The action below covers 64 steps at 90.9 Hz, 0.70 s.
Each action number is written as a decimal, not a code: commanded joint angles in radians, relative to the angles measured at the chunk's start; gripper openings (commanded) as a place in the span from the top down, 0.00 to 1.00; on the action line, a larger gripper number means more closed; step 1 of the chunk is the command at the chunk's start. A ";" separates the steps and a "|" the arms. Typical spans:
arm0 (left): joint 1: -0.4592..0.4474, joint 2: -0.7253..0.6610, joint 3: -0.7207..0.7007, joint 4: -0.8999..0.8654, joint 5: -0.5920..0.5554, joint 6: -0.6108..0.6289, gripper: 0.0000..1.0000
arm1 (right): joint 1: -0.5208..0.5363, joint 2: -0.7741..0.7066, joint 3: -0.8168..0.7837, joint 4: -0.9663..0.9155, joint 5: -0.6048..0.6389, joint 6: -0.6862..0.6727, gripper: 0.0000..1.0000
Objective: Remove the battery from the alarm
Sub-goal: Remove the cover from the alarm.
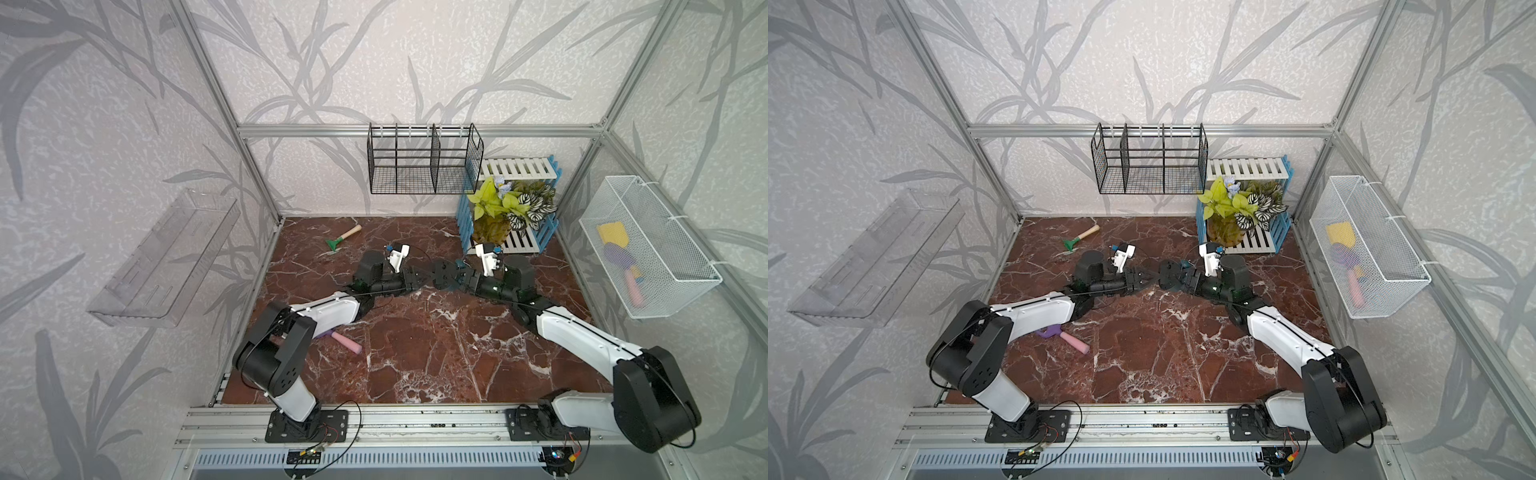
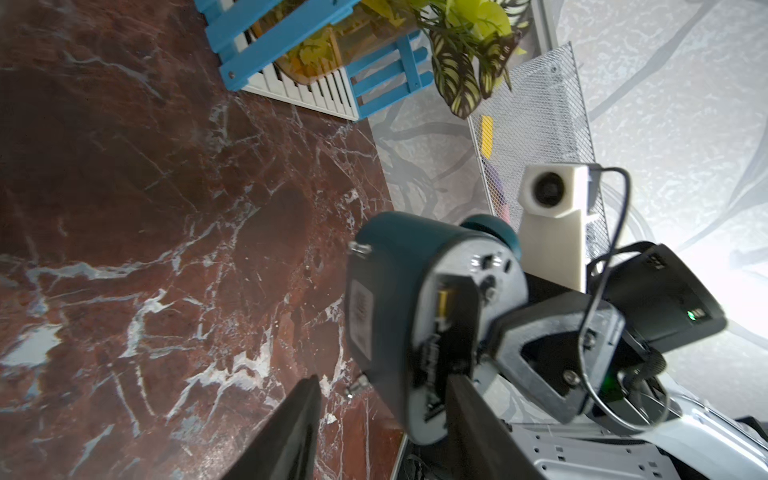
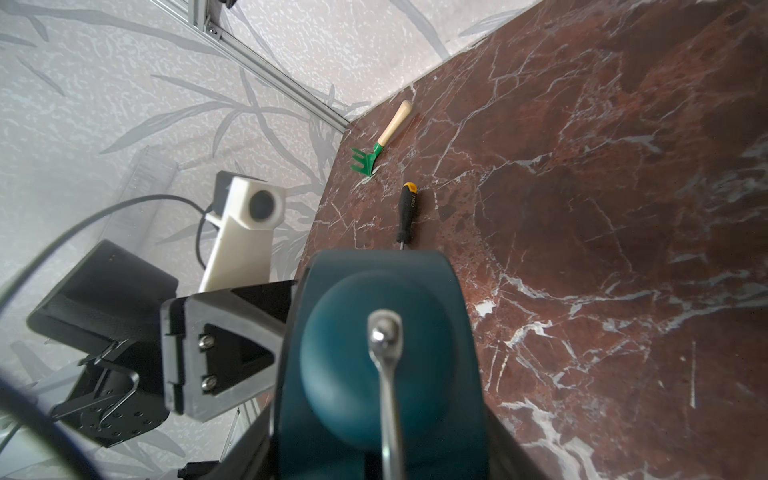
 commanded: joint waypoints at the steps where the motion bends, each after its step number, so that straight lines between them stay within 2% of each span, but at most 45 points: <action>1: -0.008 0.006 0.034 0.043 0.084 0.007 0.47 | 0.003 0.009 0.024 -0.067 0.040 -0.023 0.66; 18: 0.005 0.018 0.002 -0.011 0.046 0.026 0.46 | 0.002 0.003 0.040 -0.163 0.101 -0.065 0.66; 32: 0.050 0.004 -0.027 -0.122 -0.075 0.065 0.45 | 0.002 0.008 0.080 -0.312 0.164 -0.160 0.66; 42: 0.082 -0.043 -0.029 -0.332 -0.271 0.169 0.41 | 0.007 0.047 0.167 -0.534 0.233 -0.277 0.66; 50: 0.100 -0.097 -0.048 -0.427 -0.429 0.239 0.41 | 0.014 0.084 0.220 -0.639 0.261 -0.332 0.66; 58: 0.108 -0.149 -0.053 -0.523 -0.632 0.303 0.33 | 0.014 0.109 0.238 -0.630 0.153 -0.365 0.66; 64: 0.120 -0.157 -0.051 -0.570 -0.754 0.365 0.33 | 0.011 0.124 0.238 -0.585 0.033 -0.364 0.65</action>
